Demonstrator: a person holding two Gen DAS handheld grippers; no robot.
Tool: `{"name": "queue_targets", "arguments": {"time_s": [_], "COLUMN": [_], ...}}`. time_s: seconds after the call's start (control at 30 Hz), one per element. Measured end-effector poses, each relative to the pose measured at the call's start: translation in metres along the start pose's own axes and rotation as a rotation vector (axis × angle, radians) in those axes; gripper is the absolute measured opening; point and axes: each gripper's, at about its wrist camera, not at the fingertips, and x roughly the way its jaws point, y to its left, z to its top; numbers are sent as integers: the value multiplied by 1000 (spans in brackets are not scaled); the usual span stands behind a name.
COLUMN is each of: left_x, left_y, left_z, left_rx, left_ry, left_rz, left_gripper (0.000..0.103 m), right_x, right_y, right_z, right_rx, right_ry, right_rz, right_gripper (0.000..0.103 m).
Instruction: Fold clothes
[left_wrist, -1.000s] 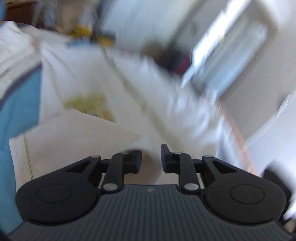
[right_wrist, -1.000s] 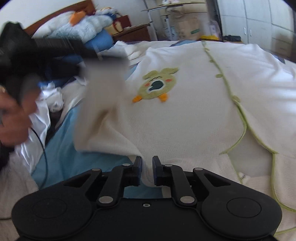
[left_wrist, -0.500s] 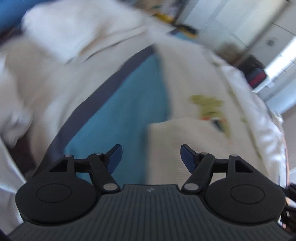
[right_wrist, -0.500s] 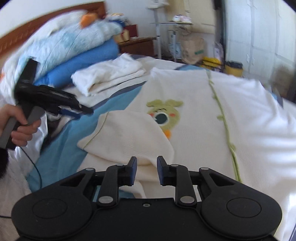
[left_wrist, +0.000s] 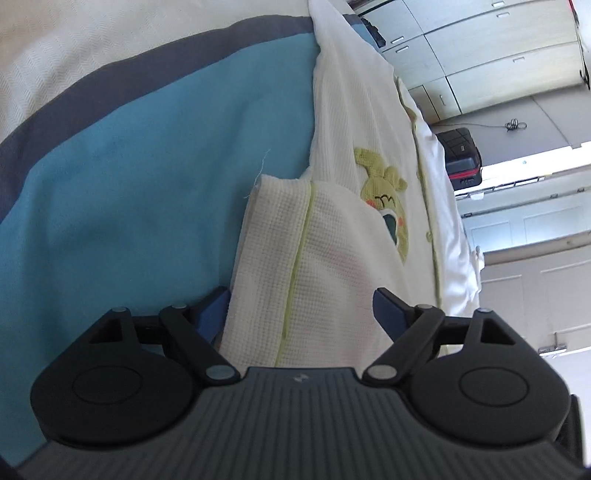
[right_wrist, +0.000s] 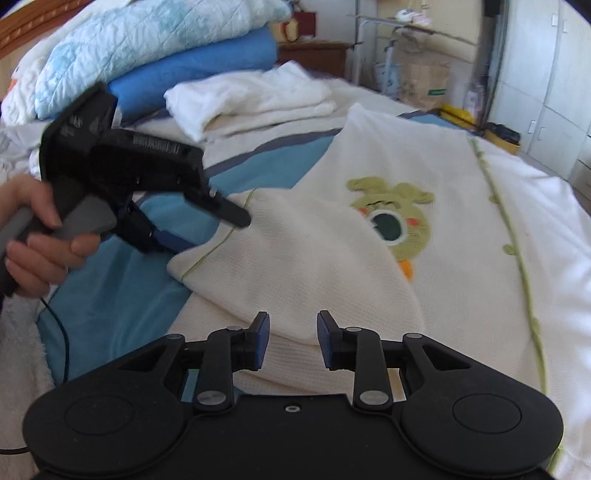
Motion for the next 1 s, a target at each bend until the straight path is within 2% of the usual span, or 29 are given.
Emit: {"name": "queue_targets", "arguments": {"time_s": [0.07,0.1,0.13,0.17,0.2,0.23,0.33,0.47,0.53,0.6,0.67,0.7,0.73,0.77,0.83,0.87,0.9,0.93,1.0], "left_x": [0,3,6,6,7,7,3,6,8,10,9,6,3,0,-10,-15,-19,-20,-17], "left_y": [9,11,12,11,10,9,2,-11,-15,-24,-38,-44,-50,-55,-67,-72,-76,-77,-72], "left_z": [-4,-5,-5,-5,-5,-6,-9,-11,-15,-18,-21,-22,-23,-25,-28,-30,-32,-32,-33], "left_rx": [-72,-70,-63,-50,-49,-50,-13,33,60,108,155,171,186,208,300,345,372,383,370], "left_ry": [-15,-9,-4,-2,0,-2,-27,-5,22,35,26,13,-11,-38,-97,-124,-145,-148,-101], "left_rz": [-37,-48,-55,-58,-79,-102,-137,-194,-227,-288,-356,-364,-359,-353,-329,-316,-308,-305,-287], "left_gripper": [83,77,66,34,12,12,12,12,12,11,11,11,11,16,37,55,63,63,63], "right_x": [13,16,15,12,10,9,11,20,19,18,15,12,10,6,-7,-15,-25,-38,-67], "right_y": [13,21,27,32,35,38,47,60,55,42,30,24,18,10,-12,-28,-44,-63,-102], "right_z": [9,14,19,22,25,27,25,21,24,29,34,36,38,41,46,48,49,48,38], "right_rx": [-124,-184,-227,-245,-248,-246,-266,-383,-369,-295,-230,-216,-201,-184,-140,-100,-46,31,224], "right_ry": [34,36,21,4,-8,-20,-31,-30,-49,-57,-61,-58,-56,-67,-111,-129,-146,-166,-211], "right_rz": [-22,-30,-27,-11,12,33,54,-32,-70,-68,-62,-72,-82,-105,-181,-227,-274,-313,-364], "right_gripper": [34,34,35,38,53,64,64,64,64,64,44,9,6,6,6,6,6,6,6]}}
